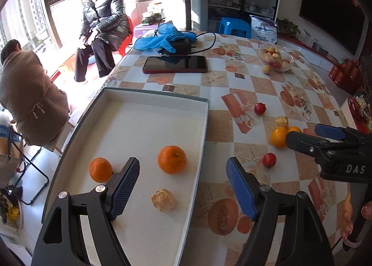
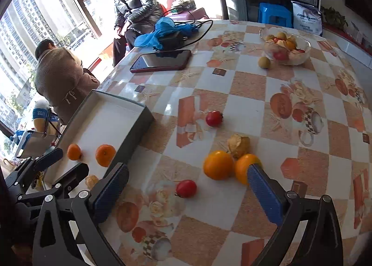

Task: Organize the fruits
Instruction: 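Open both tools to drop the oranges into the tray, then move the left tool to the red tomato-like fruit on the cloth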

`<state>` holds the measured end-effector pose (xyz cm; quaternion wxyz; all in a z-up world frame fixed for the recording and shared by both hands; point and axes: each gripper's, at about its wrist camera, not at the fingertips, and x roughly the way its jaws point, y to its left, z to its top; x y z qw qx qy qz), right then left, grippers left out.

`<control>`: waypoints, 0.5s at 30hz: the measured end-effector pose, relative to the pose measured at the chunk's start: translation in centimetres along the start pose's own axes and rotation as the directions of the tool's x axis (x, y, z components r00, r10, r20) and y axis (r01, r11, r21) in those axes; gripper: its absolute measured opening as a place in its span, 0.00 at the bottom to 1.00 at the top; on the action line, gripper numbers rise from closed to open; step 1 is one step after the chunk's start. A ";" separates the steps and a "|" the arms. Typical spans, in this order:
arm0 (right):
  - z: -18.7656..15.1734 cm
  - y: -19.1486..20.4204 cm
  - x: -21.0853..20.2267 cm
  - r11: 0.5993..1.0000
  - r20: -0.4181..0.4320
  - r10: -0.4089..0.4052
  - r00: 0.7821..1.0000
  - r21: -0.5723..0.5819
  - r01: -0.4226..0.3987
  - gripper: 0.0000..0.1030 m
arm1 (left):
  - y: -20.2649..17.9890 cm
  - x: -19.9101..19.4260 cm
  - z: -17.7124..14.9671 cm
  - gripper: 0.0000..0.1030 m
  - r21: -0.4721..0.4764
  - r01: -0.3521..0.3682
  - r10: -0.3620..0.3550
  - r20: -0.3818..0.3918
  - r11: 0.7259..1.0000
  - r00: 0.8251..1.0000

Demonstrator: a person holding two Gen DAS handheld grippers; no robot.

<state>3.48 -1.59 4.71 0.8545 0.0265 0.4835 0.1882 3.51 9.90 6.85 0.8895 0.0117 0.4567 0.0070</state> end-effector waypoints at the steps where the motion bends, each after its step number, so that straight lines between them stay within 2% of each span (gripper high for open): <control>1: -0.4 -1.2 -0.3 1.000 0.000 -0.023 1.000 0.011 0.023 0.99 | -1.2 0.1 0.0 0.78 0.024 0.016 -0.016 -0.001 1.000 1.000; 7: -3.9 -7.1 0.3 0.991 -0.057 -0.123 0.991 0.045 0.126 0.99 | -7.2 3.1 -1.3 0.78 0.125 0.058 -0.052 -0.054 0.990 0.997; 11: -5.5 -8.8 0.9 0.988 -0.070 -0.145 0.987 0.047 0.149 0.99 | -9.3 5.6 -1.8 0.78 0.129 0.059 -0.048 -0.082 0.990 0.995; 15: -5.8 -8.9 0.8 0.987 -0.043 -0.158 0.987 0.016 0.159 0.99 | -9.9 7.1 -1.4 0.78 0.102 0.066 -0.057 -0.084 0.993 0.995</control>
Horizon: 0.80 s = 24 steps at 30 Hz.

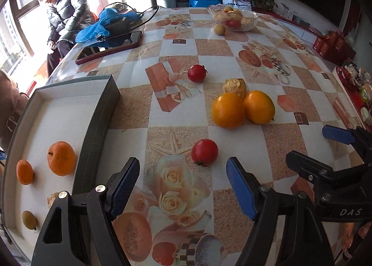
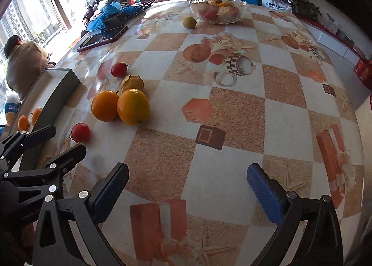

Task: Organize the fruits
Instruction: 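Move the left tool to the red tomato-like fruit on the cloth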

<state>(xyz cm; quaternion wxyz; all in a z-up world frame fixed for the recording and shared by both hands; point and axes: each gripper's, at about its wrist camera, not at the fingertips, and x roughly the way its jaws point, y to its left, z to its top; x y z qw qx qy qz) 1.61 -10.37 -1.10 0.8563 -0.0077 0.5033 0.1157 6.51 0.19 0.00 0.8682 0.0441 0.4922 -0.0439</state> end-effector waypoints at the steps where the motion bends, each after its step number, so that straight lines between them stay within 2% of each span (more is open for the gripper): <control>1: 0.0 0.0 0.0 1.000 0.002 0.007 1.000 -0.004 -0.007 0.99 | -0.1 0.3 0.2 0.78 -0.004 -0.002 0.002 0.003 1.000 1.000; 6: 0.8 0.2 0.1 0.998 0.009 0.059 0.998 0.002 -0.059 0.99 | -0.1 1.2 0.8 0.76 -0.022 -0.003 0.003 0.007 1.000 1.000; 8: 1.3 0.6 0.2 0.998 0.016 0.070 0.997 0.000 -0.070 0.99 | 0.1 1.3 1.0 0.66 -0.039 -0.005 0.005 0.012 0.999 1.000; 10: 1.9 0.8 0.5 0.997 0.021 0.078 0.997 0.002 -0.078 0.99 | 0.1 1.1 1.3 0.41 -0.038 -0.009 0.009 0.018 0.999 1.000; 12: 2.4 1.1 0.7 0.995 0.020 0.094 0.995 0.007 -0.095 0.99 | 0.0 1.0 1.4 0.25 -0.021 -0.018 0.018 0.019 1.000 1.000; 16: 3.0 2.1 1.0 0.995 0.025 0.100 0.995 -0.029 -0.099 0.96 | 0.7 0.5 0.5 0.23 -0.033 -0.034 0.035 0.025 0.999 0.999; 18: 3.2 3.0 1.3 0.994 0.023 0.098 0.995 -0.056 -0.096 0.81 | 1.1 0.2 -0.1 0.23 -0.040 -0.043 0.044 0.033 0.998 0.998; 20: 3.5 3.9 1.9 0.992 0.021 0.095 0.995 -0.083 -0.093 0.75 | 1.6 -0.2 -0.8 0.23 -0.056 -0.035 0.037 0.038 0.998 0.999; 24: 3.9 5.6 2.6 0.988 0.039 0.078 0.996 -0.138 -0.072 0.73 | 2.4 -0.7 -1.6 0.23 -0.083 -0.027 0.031 0.042 0.996 0.999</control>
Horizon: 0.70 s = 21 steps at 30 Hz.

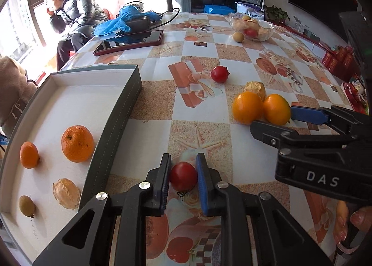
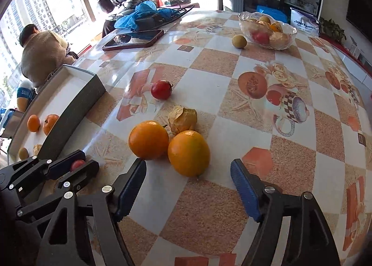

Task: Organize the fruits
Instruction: 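Move the left tool to the red tomato-like fruit on the cloth, then grasp an orange with the right tool while the left tool closes on the red fruit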

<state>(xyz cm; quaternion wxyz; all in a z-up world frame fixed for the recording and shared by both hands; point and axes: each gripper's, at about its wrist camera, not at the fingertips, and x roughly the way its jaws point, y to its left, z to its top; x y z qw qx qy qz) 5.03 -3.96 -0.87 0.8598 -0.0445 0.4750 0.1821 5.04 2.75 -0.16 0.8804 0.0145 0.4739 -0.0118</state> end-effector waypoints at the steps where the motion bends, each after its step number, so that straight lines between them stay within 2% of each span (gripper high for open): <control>1: 0.1 0.3 0.1 1.000 0.006 -0.003 1.000 -0.011 0.003 0.69 | 0.1 0.0 -0.1 0.23 -0.002 0.006 -0.006 0.003 1.000 1.000; 3: 0.3 0.8 0.3 0.999 0.018 -0.028 0.999 -0.032 0.028 0.48 | 0.2 0.0 -0.2 0.24 -0.002 0.012 -0.012 0.008 1.000 1.000; 5: 0.4 0.8 0.3 0.998 0.024 -0.038 0.999 -0.039 0.039 0.35 | 0.1 0.0 -0.2 0.24 -0.001 0.012 -0.012 0.011 1.000 1.000; 7: 0.2 0.3 0.1 1.000 0.026 -0.008 1.000 -0.021 0.009 0.35 | 0.2 0.0 -0.2 0.23 -0.002 0.014 -0.014 0.010 1.000 1.000; 12: -1.9 -1.2 -1.4 1.000 0.024 -0.004 1.000 0.012 0.004 0.35 | 0.2 -0.7 -1.2 0.23 -0.023 0.028 -0.028 0.022 0.999 0.999; 21: -8.8 -3.3 -5.9 0.988 0.070 -0.075 0.995 0.141 0.065 0.35 | -0.1 -3.3 -5.2 0.23 -0.049 0.033 -0.030 0.053 0.998 0.998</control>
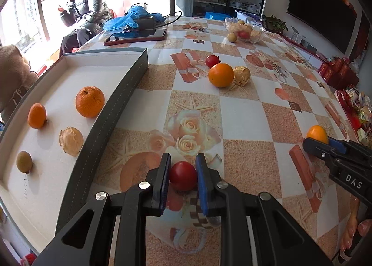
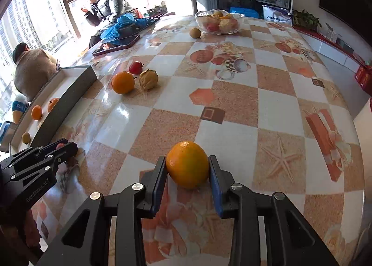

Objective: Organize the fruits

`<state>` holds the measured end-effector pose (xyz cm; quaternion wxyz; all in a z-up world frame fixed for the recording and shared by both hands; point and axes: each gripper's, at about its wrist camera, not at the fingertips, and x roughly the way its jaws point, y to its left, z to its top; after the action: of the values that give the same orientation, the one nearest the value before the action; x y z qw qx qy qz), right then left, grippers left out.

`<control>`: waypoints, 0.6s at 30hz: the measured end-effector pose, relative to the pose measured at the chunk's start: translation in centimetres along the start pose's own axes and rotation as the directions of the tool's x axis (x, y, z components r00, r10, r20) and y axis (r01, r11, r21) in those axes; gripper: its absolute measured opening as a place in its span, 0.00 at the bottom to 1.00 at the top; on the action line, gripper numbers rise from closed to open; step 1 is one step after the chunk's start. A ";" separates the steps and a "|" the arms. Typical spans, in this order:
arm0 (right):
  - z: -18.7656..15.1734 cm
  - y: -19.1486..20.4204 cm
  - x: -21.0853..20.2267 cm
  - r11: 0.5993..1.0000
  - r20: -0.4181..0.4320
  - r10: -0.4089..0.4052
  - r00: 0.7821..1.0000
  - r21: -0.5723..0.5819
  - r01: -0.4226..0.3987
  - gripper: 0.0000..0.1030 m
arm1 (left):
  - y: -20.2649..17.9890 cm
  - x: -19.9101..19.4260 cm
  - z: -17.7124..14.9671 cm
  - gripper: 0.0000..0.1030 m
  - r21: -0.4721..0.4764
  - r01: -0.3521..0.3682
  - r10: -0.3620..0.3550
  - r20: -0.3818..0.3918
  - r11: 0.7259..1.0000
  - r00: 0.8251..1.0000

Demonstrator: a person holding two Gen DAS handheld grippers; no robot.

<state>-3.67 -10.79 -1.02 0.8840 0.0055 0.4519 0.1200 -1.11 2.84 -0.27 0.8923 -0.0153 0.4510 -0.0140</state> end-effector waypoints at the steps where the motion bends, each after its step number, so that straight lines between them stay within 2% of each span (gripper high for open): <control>1: -0.6 -0.1 -0.4 1.000 0.014 -0.010 1.000 0.010 0.010 0.35 | -0.1 -0.3 -0.4 0.23 0.002 -0.006 0.006 0.005 1.000 1.000; 5: -2.1 0.2 -1.2 0.999 0.072 -0.040 0.997 0.021 0.039 0.35 | -0.6 -0.7 -1.3 0.23 0.013 -0.044 0.043 0.038 0.999 0.998; 10: -2.5 0.1 -1.3 0.999 0.102 -0.033 0.994 0.028 0.030 0.36 | -0.6 -0.4 -1.1 0.23 -0.001 -0.044 0.044 0.061 0.999 0.997; 14: -2.7 -0.4 -1.3 0.999 0.111 -0.010 0.994 0.050 0.005 0.36 | -1.1 -0.3 -1.4 0.23 0.017 -0.077 0.075 0.087 0.997 0.993; 18: -2.6 -0.2 -1.3 0.999 0.109 -0.023 0.994 0.040 0.019 0.36 | -0.9 -0.3 -1.3 0.23 0.015 -0.068 0.067 0.088 0.998 0.994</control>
<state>-6.45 -11.55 -1.55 0.9083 0.0244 0.4050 0.1014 -2.32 1.90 -0.77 0.9113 0.0071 0.4115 0.0128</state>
